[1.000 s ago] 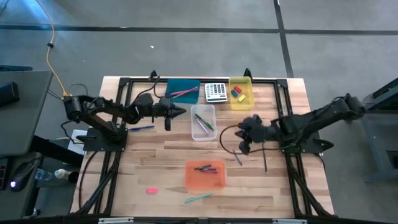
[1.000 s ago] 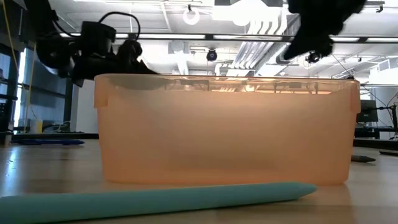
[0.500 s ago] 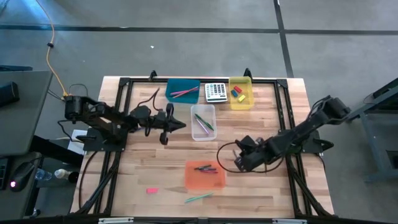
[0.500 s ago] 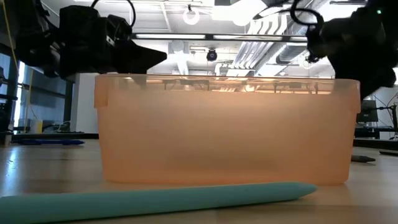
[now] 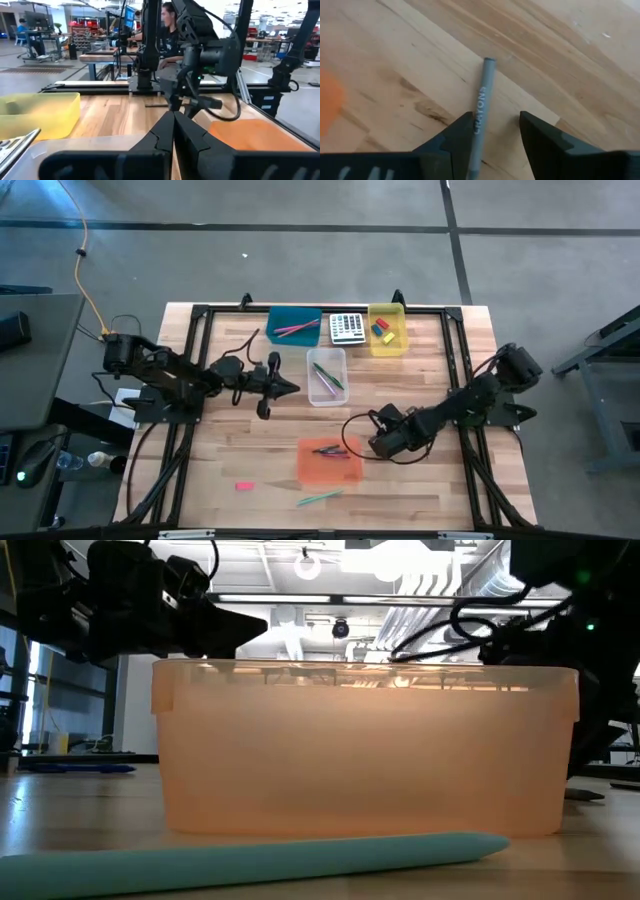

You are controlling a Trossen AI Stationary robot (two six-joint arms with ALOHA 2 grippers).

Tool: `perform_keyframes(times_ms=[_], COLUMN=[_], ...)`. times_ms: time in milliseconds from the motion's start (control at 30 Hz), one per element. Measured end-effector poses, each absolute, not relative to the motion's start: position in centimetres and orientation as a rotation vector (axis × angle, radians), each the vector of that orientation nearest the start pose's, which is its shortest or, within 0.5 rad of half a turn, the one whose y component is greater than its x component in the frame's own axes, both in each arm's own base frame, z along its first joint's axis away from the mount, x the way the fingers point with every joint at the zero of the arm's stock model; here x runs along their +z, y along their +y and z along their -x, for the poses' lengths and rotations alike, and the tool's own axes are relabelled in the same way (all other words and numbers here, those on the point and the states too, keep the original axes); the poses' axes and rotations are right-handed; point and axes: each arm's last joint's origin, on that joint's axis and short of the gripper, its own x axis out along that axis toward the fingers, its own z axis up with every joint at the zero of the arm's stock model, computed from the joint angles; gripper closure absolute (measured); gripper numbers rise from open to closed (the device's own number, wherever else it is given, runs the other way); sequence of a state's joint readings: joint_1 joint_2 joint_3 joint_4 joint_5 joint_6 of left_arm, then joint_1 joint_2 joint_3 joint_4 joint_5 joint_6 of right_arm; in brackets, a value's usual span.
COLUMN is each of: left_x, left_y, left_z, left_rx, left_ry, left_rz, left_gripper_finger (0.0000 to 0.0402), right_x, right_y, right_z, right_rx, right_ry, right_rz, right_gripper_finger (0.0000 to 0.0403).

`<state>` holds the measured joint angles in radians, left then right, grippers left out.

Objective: Sort crayons/erasers/pens/pencils in bins
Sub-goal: Put the gray crayon into the orange bin

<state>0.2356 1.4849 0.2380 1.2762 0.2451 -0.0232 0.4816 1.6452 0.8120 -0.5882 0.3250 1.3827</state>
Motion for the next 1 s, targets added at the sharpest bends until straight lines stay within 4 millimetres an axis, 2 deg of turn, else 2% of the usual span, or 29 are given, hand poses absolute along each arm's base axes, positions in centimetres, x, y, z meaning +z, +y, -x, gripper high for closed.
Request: perform_keyframes(times_ms=[167, 433, 600, 833, 1000], left_x=[14.7, 14.4, 14.2, 14.2, 14.2], left_y=[4.8, 5.8, 6.3, 6.6, 6.6], left_z=[-20.9, -18.3, -17.8, -17.7, -17.7], left_rx=[0.073, 0.196, 0.229, 0.243, 0.246], left_ry=[-0.024, -0.108, -0.104, -0.104, -0.103], left_rz=[0.018, 0.06, 0.076, 0.078, 0.079], left_gripper_finger=[0.0401, 0.0401, 0.0401, 0.0401, 0.0401], right_x=[12.6, 12.5, 13.5, 18.4, 23.6], right_y=[11.4, 10.7, 10.9, 12.2, 13.9], right_z=[-23.9, -24.0, -24.3, -26.3, -28.4], right_rx=[-0.759, -0.771, -0.734, -0.609, -0.462], right_ry=[1.102, 1.138, 1.168, 1.198, 1.116], right_rz=[-0.608, -0.631, -0.618, -0.638, -0.63], right_gripper_finger=[0.028, 0.0363, 0.0391, 0.0385, 0.0383])
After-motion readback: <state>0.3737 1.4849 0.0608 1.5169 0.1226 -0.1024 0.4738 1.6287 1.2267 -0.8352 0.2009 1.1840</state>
